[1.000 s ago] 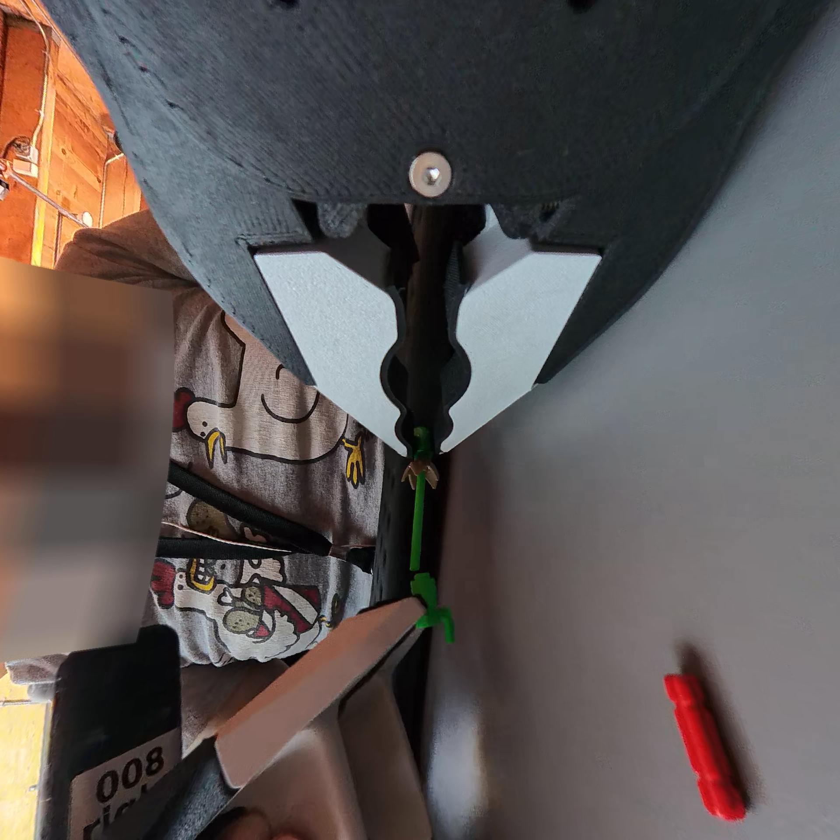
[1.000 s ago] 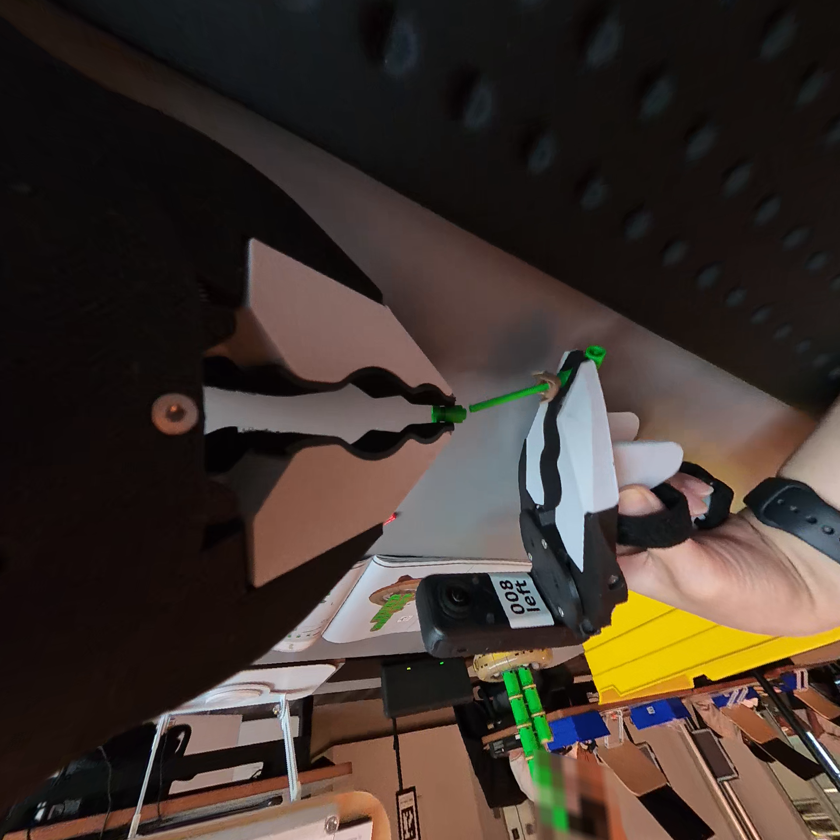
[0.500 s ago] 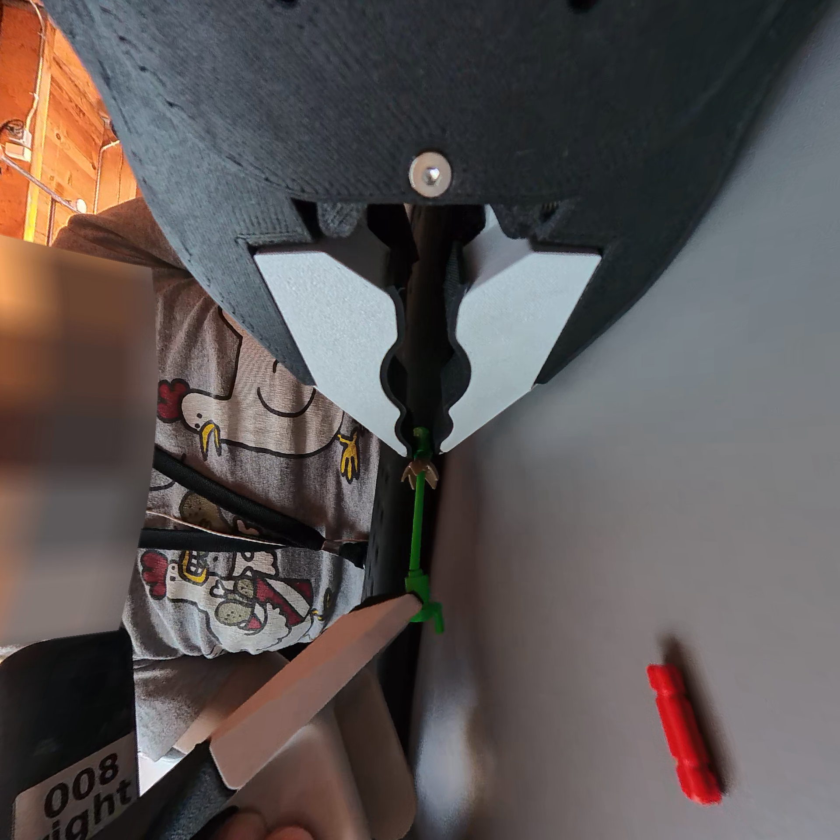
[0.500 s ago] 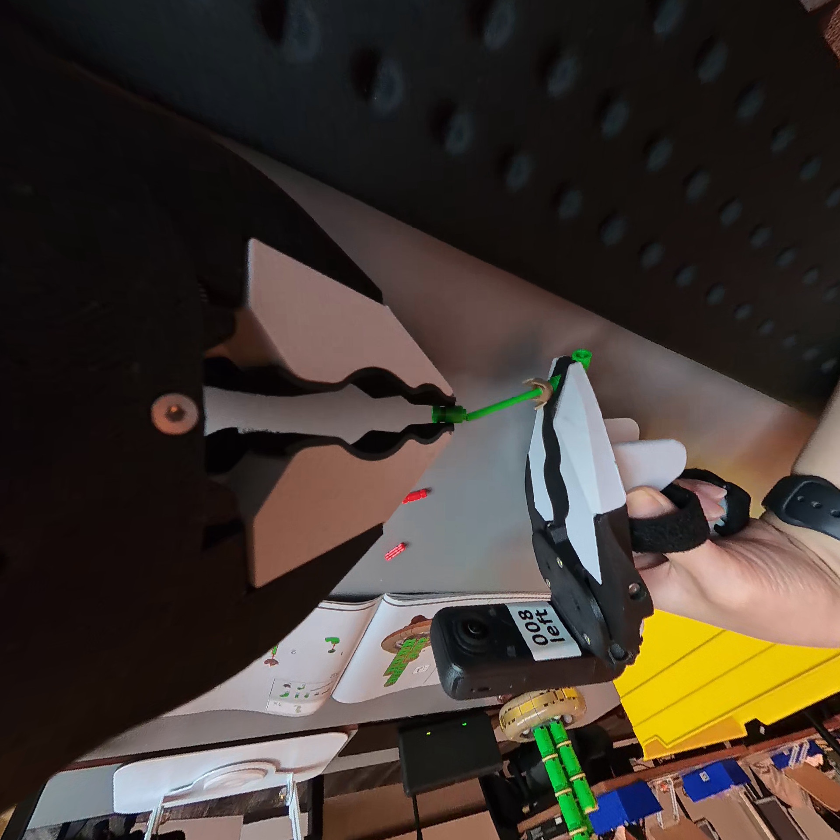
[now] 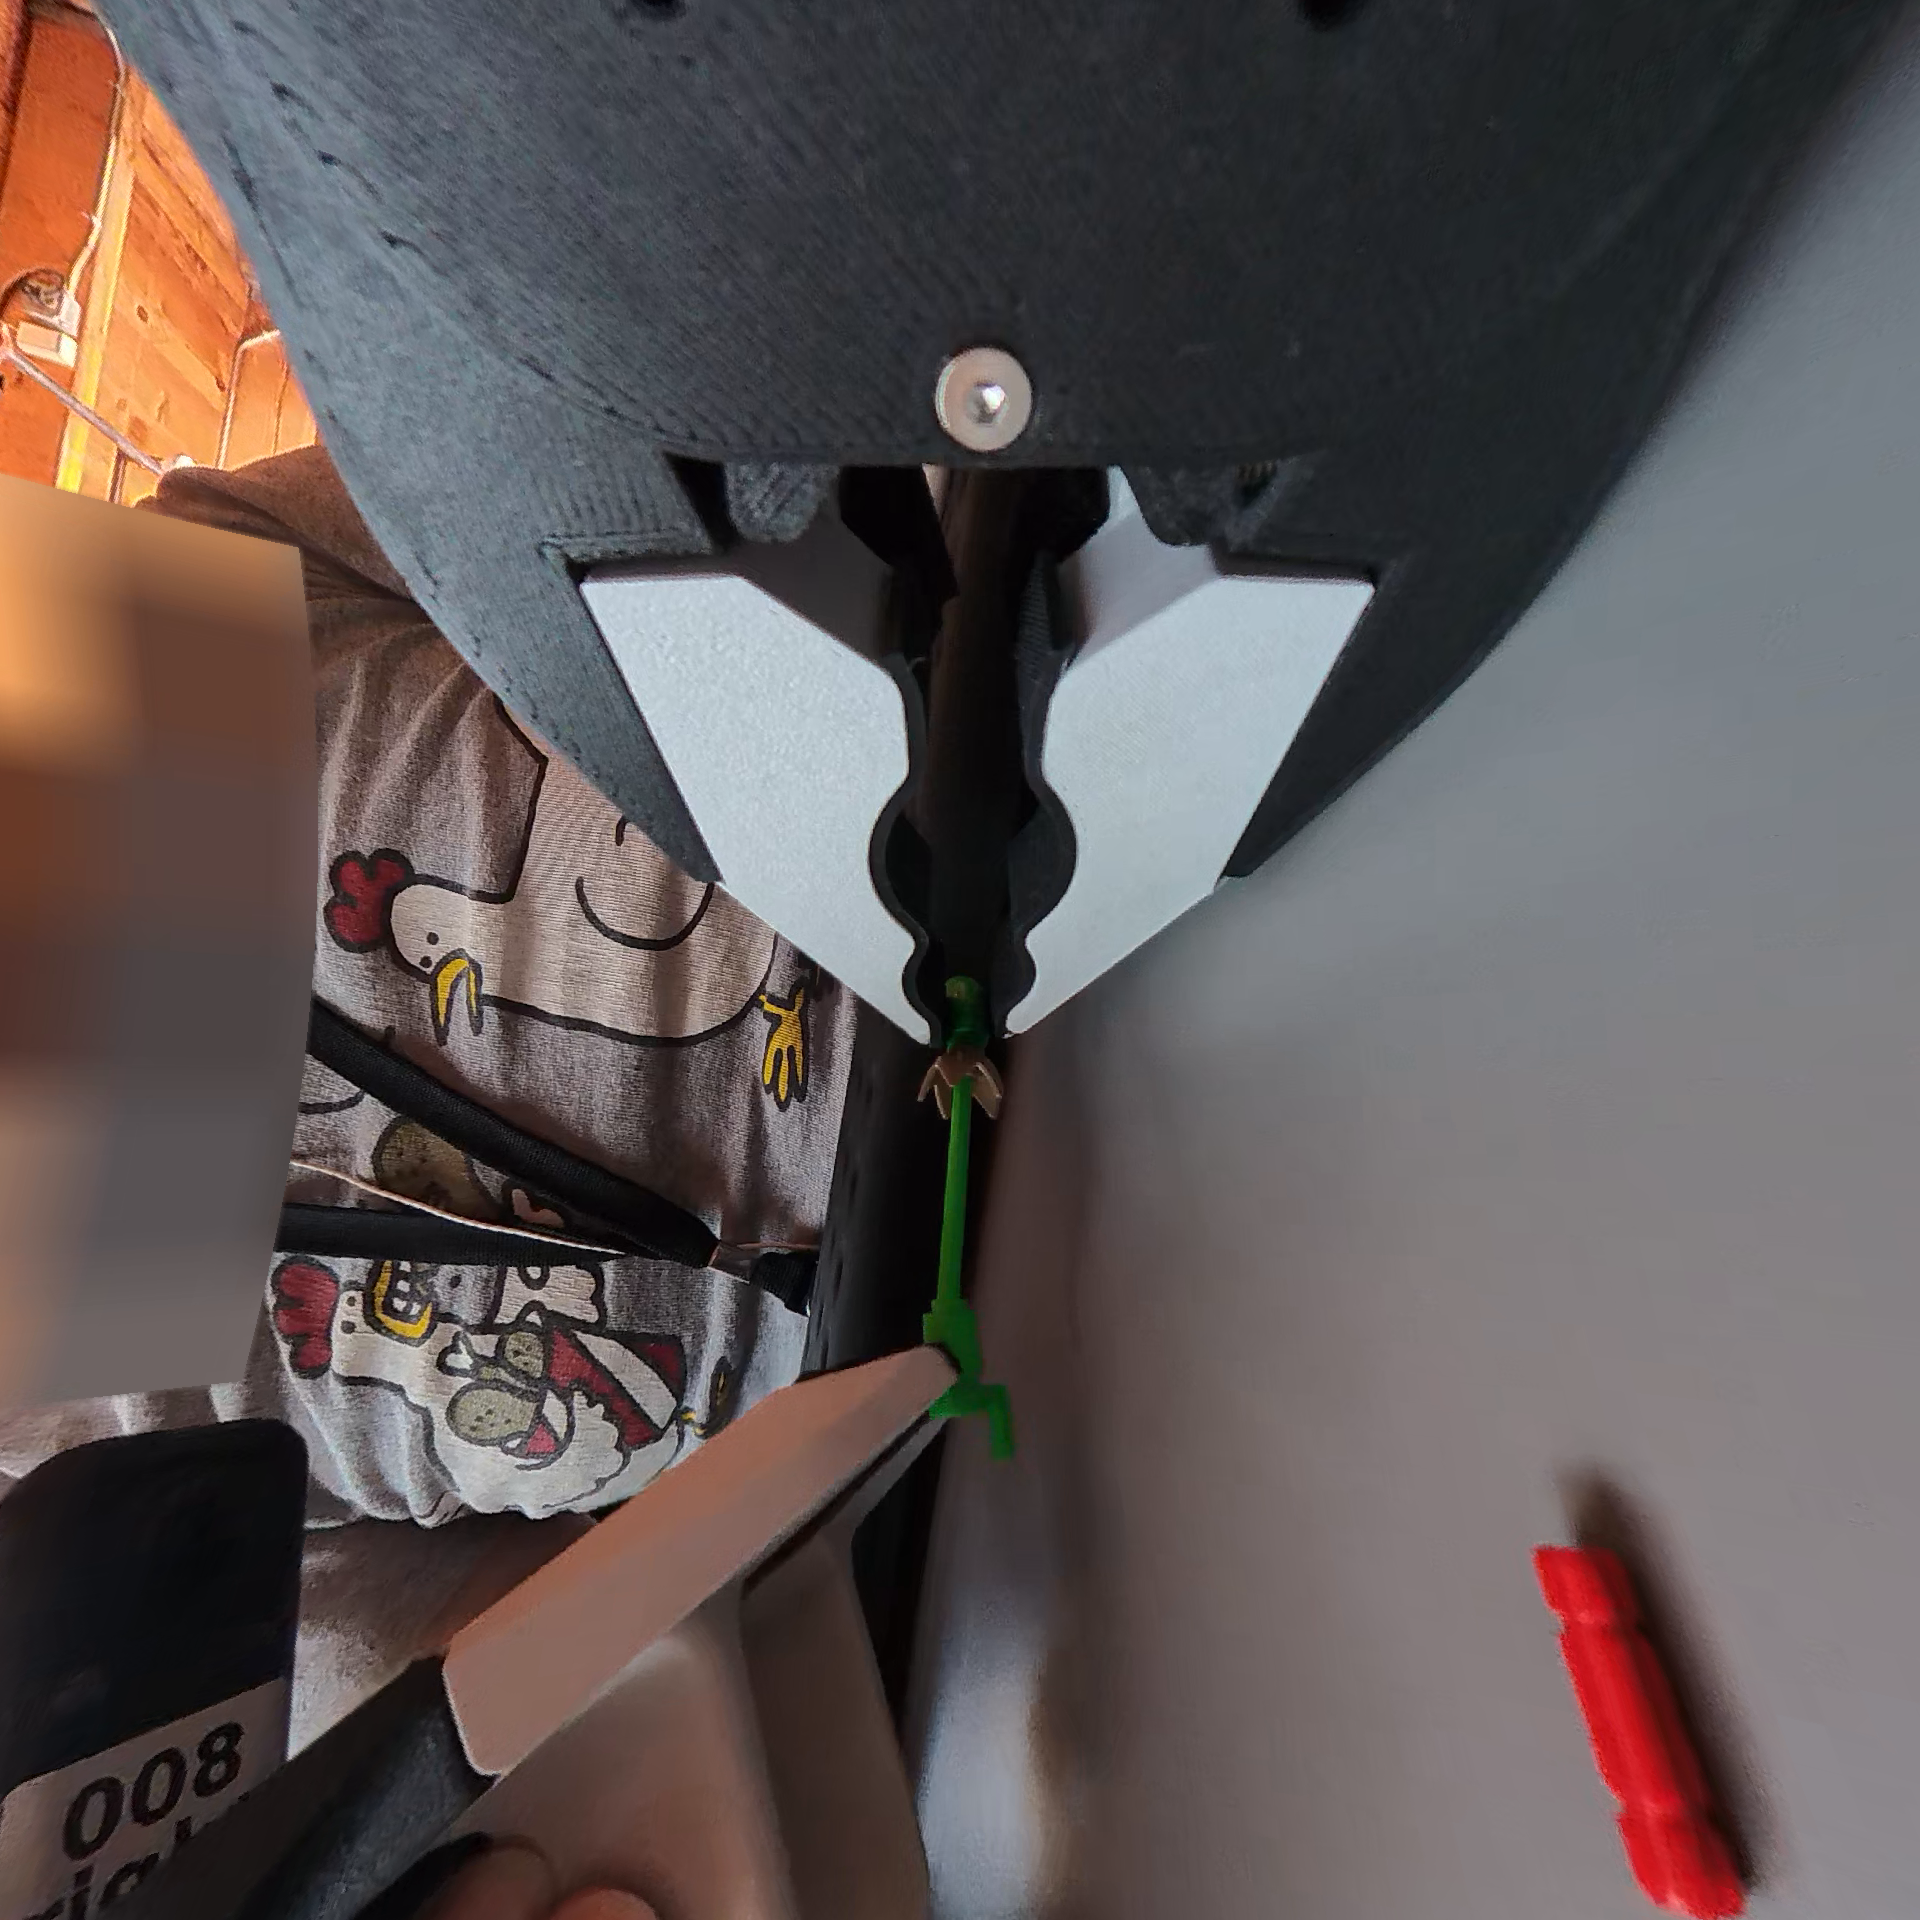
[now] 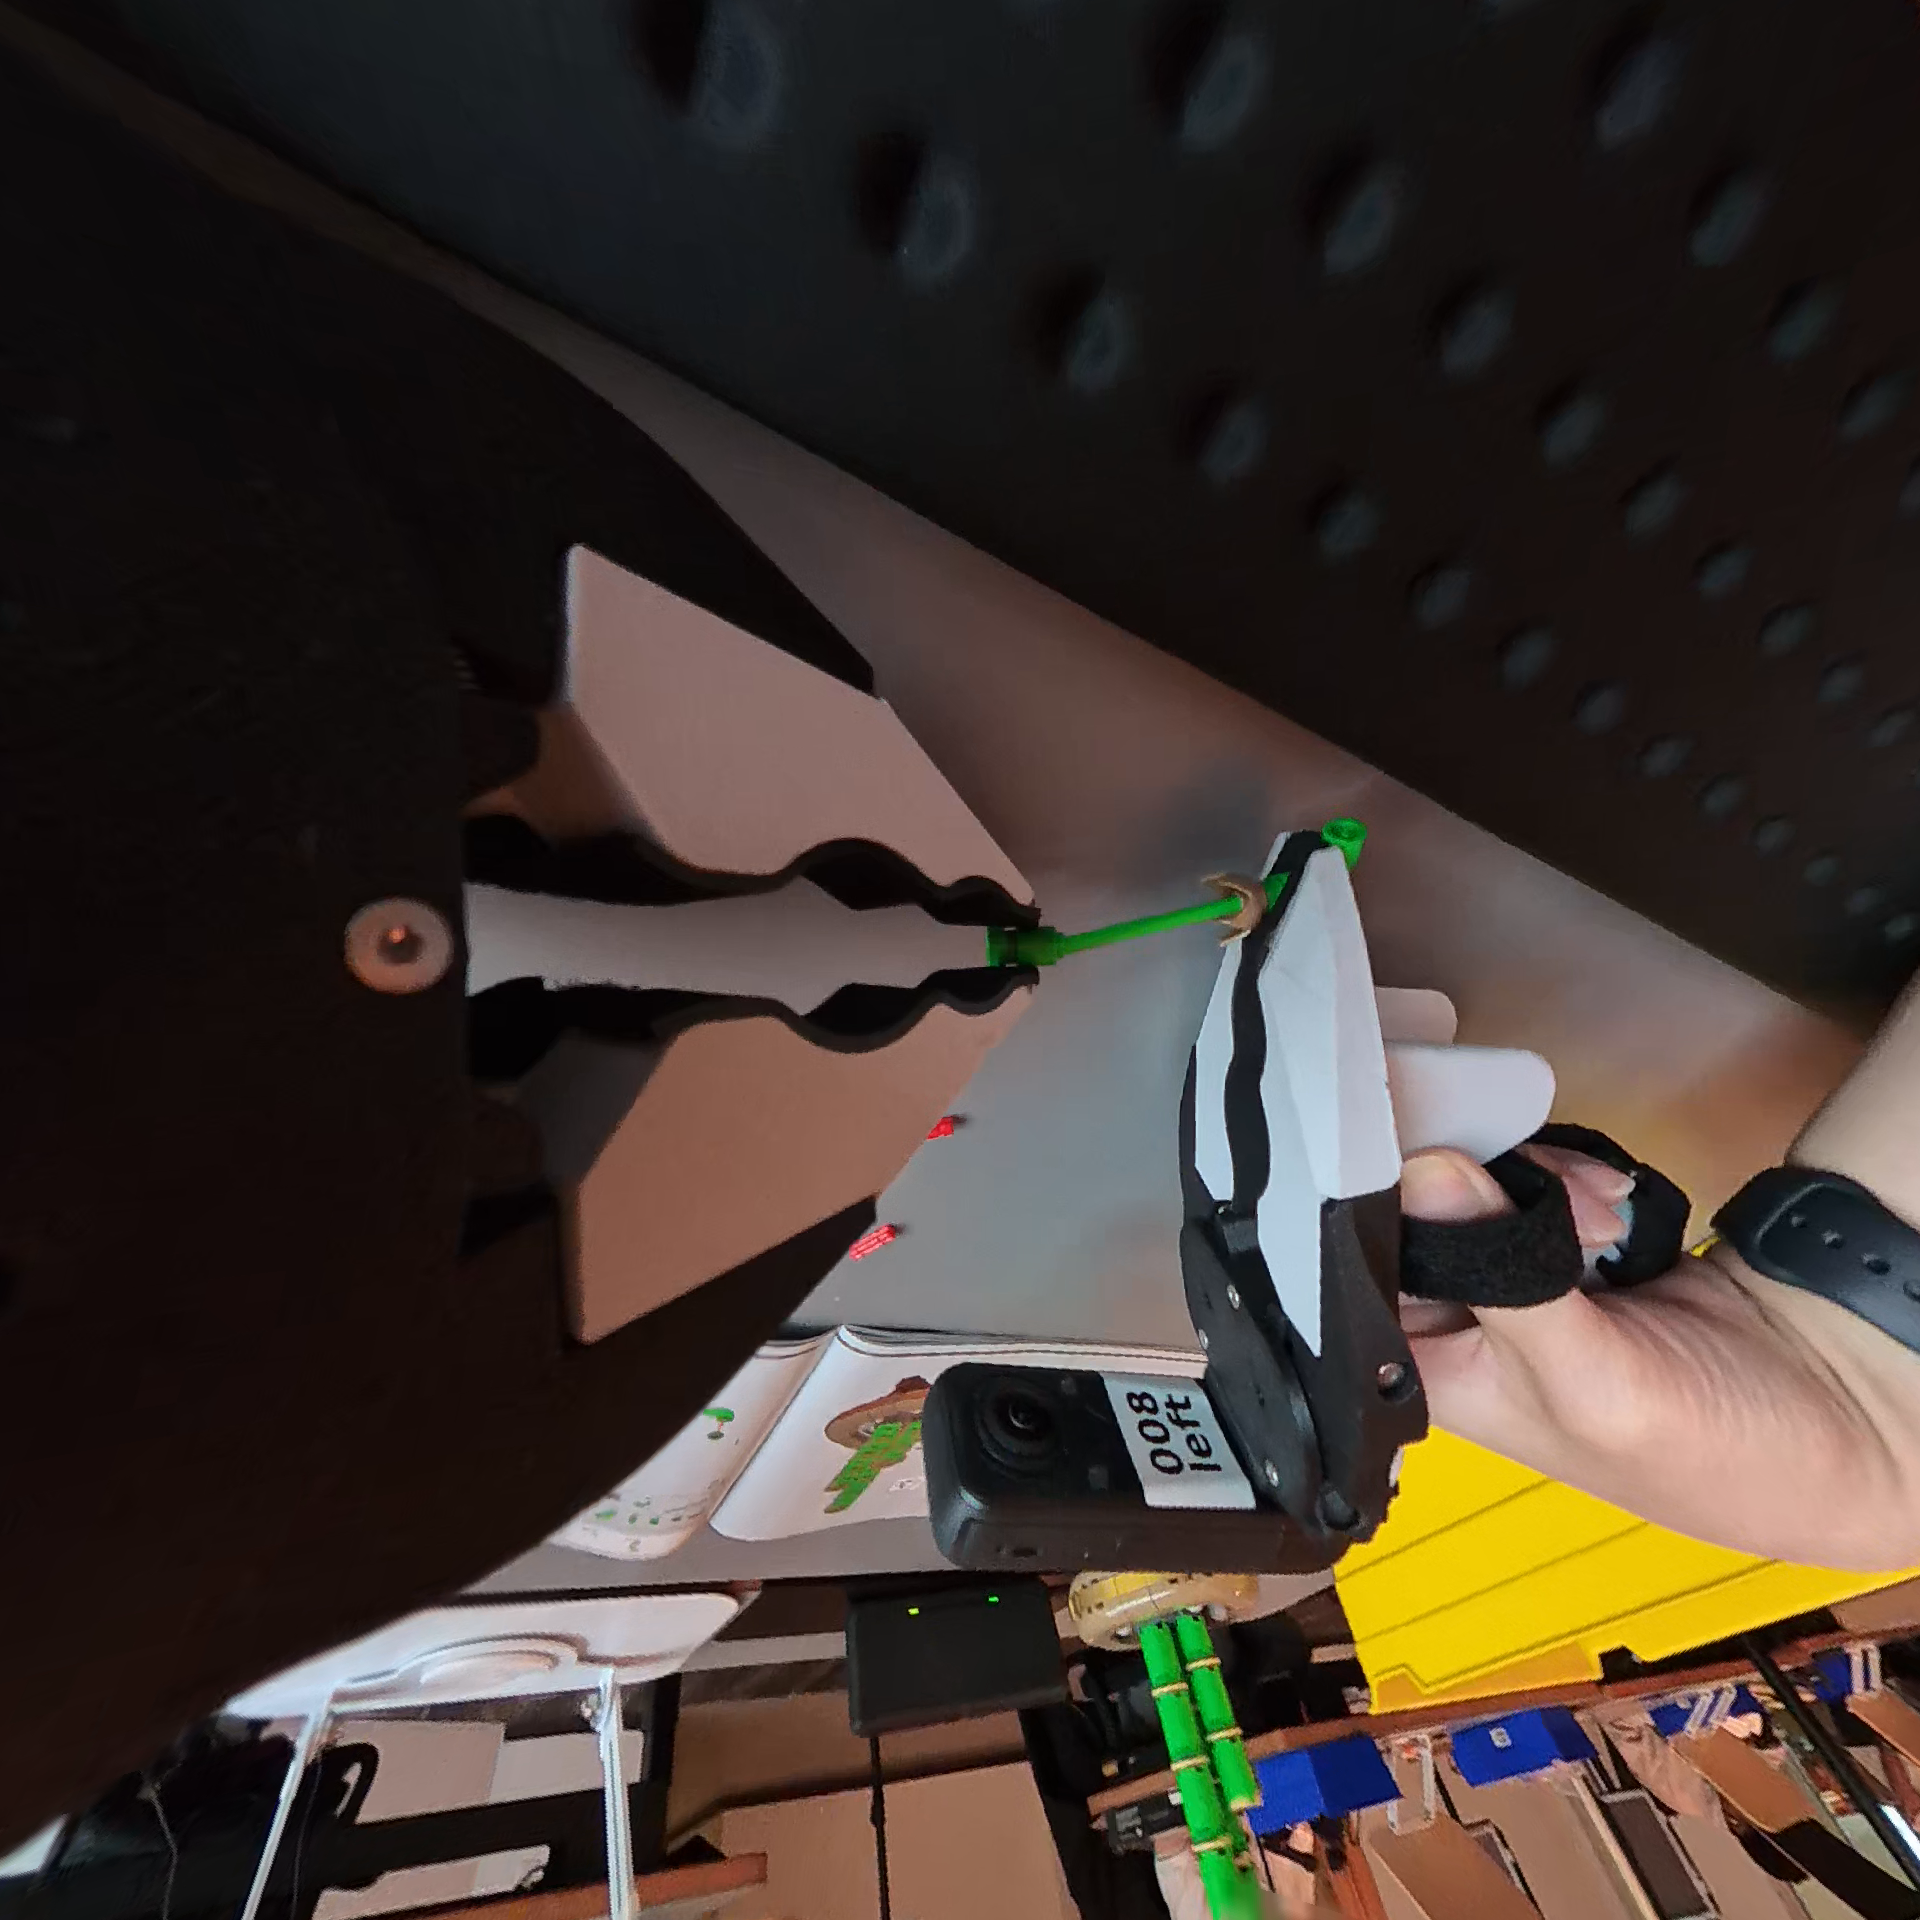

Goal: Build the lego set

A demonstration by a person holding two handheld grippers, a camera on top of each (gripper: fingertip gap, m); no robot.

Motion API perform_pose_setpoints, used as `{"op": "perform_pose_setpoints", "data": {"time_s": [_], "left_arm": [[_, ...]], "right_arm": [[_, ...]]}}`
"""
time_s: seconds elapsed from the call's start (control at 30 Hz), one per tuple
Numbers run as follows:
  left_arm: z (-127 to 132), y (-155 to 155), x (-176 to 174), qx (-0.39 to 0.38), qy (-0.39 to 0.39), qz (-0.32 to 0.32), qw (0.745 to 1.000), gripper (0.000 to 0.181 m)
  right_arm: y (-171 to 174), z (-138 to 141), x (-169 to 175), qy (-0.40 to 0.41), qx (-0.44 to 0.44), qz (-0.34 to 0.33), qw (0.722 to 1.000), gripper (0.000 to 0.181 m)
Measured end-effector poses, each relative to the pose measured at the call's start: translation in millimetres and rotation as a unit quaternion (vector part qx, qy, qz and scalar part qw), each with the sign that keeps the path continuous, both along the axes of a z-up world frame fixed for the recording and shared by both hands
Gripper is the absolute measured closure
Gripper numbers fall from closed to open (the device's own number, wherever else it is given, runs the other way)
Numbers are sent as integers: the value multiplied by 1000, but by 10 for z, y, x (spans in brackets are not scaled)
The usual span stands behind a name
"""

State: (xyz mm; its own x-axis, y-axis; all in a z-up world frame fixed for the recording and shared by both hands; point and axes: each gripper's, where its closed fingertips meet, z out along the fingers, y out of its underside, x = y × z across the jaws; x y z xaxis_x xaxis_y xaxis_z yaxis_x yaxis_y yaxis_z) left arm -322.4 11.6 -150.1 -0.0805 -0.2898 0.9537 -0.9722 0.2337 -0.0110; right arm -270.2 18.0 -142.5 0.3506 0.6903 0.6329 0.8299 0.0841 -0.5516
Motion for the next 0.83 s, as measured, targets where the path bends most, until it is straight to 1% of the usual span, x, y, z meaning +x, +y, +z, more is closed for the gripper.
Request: {"op": "perform_pose_setpoints", "data": {"time_s": [0.03,0.5,0.63,0.83], "left_arm": [[3,-7,-12,-1,2,-4,1000,175],[-23,-6,-19,9,-8,-19,1000,176],[-47,0,-37,20,-14,-29,999,176],[-60,2,-43,25,-19,-36,999,176]], "right_arm": [[-13,0,-13,-3,1,5,1000,175],[-34,-37,-31,-83,48,3,995,175],[-65,-79,-63,-82,41,10,996,175],[-44,-89,-62,-76,39,-3,996,175]]}}
